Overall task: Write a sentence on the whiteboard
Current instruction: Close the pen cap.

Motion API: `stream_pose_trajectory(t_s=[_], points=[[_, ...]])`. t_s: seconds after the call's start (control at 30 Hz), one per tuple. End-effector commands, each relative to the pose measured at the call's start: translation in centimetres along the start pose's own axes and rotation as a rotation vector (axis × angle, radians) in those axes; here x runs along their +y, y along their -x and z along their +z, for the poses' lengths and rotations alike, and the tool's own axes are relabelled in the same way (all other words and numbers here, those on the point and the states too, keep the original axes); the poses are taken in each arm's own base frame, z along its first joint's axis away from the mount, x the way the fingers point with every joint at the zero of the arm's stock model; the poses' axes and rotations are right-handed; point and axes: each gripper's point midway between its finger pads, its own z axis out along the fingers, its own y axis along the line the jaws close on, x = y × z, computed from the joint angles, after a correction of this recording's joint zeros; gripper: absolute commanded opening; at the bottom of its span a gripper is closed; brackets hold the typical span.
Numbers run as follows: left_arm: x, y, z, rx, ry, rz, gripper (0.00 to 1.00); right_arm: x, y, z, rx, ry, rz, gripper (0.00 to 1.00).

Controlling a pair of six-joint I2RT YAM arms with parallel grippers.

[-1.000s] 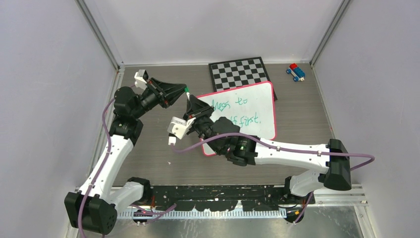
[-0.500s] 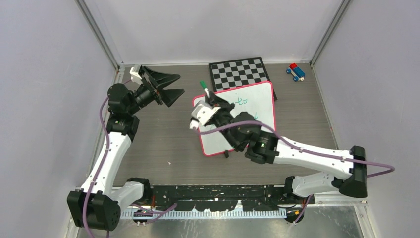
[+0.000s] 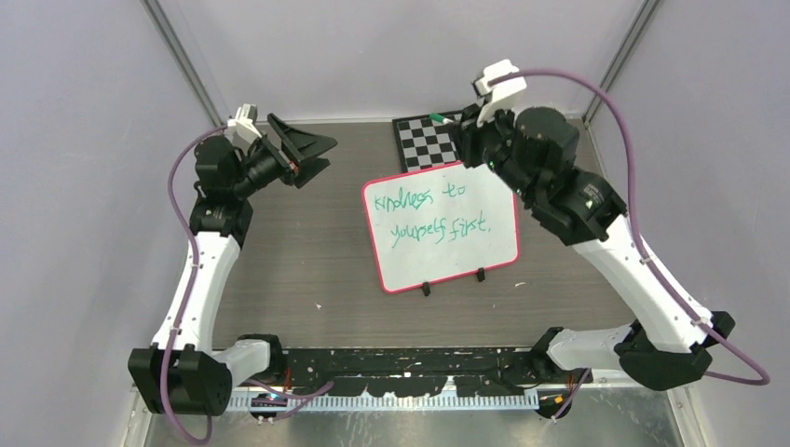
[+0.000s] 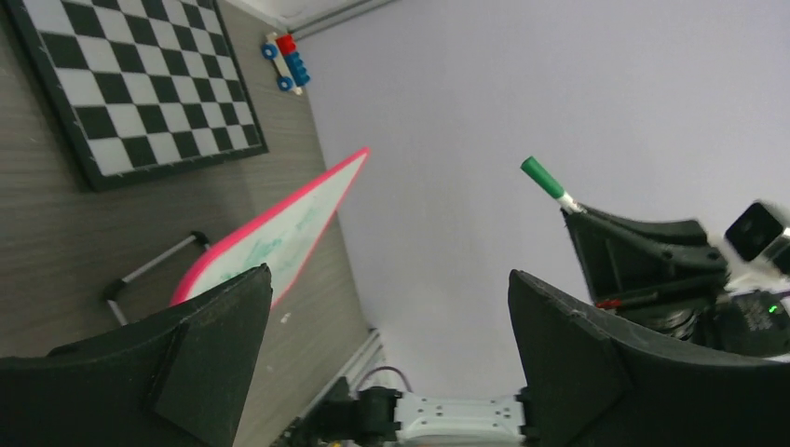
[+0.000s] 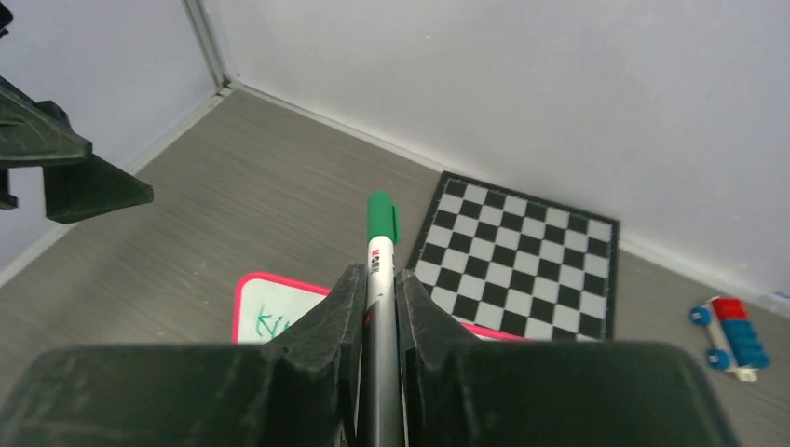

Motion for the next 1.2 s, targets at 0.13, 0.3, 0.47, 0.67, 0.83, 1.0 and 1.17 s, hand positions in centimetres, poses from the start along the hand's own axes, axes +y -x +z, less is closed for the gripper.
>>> stream_pose_trajectory(t_s=[0.13, 0.3, 0.47, 0.67, 0.83, 1.0, 1.17], points=[[-1.5, 1.1, -0.1, 0.039, -0.026, 0.357, 1.00, 1.5, -5.3, 1.2, 0.368, 0.359, 0.522, 0.00], [-3.1, -2.3, -1.0, 0.208, -0.197, 0.449, 1.00, 3.1, -5.2, 0.7, 0.381, 0.637, 0.799, 0.00], [-2.4, -6.1, -1.8, 0.337, -0.204, 0.532, 1.00, 5.1, -5.3, -0.4, 0.373, 0.791, 0.940, 0.00], [-1.8, -9.6, -2.2, 0.472, -0.173, 0.772, 1.00, 7.6, -7.1, -2.5, 0.457, 0.871, 0.956, 0.00], [-1.2, -12.3, -3.2, 0.606, -0.165, 0.919, 0.99, 9.7, -8.6, -4.5, 0.520, 0.909, 0.878, 0.00], [-1.4, -14.4, -3.9, 0.703, -0.211, 1.043, 0.88, 11.1, -9.6, -5.5, 0.556, 0.911, 0.833, 0.00], [-0.8, -15.9, -3.5, 0.763, -0.217, 1.068, 0.78, 11.6, -9.8, -5.7, 0.564, 0.907, 0.816, 0.00]])
